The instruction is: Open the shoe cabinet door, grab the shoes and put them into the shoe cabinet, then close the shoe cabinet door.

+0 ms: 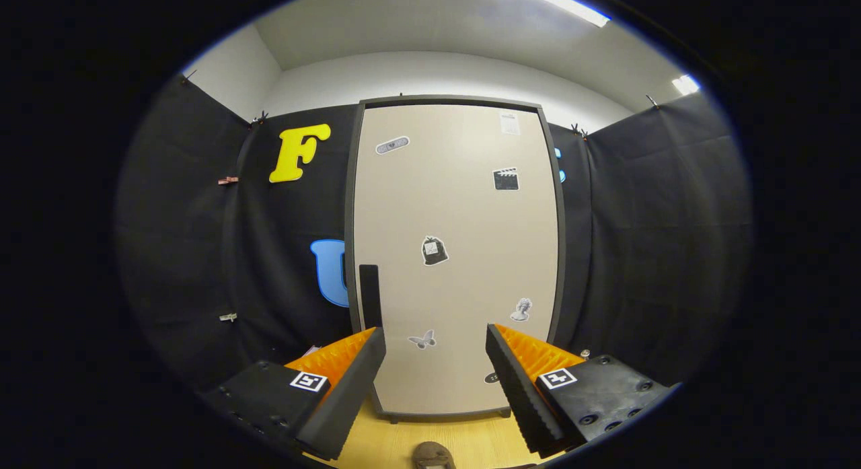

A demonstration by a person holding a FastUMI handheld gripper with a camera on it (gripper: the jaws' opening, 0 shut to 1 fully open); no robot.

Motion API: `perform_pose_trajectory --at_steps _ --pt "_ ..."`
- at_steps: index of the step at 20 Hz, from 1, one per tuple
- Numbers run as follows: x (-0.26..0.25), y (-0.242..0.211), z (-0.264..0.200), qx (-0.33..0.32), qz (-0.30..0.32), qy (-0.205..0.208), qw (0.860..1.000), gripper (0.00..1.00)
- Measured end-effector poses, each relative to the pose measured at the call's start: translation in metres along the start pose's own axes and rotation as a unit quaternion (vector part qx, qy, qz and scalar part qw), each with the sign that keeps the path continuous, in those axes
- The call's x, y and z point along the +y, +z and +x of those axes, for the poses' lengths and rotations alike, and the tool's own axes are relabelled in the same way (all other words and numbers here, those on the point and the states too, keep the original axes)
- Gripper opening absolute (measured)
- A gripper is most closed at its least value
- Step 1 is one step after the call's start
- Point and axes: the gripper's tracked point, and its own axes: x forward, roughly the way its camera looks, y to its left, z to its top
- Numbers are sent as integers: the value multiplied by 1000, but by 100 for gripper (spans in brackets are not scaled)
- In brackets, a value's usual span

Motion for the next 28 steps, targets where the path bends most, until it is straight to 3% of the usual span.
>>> perform_pose_trajectory --at_steps 13,20,28 --pt "43 -20 38 19 6 12 1000 98" --pt "80 -31 91 19 15 26 999 98" --pt "96 -44 163 22 8 7 1000 98"
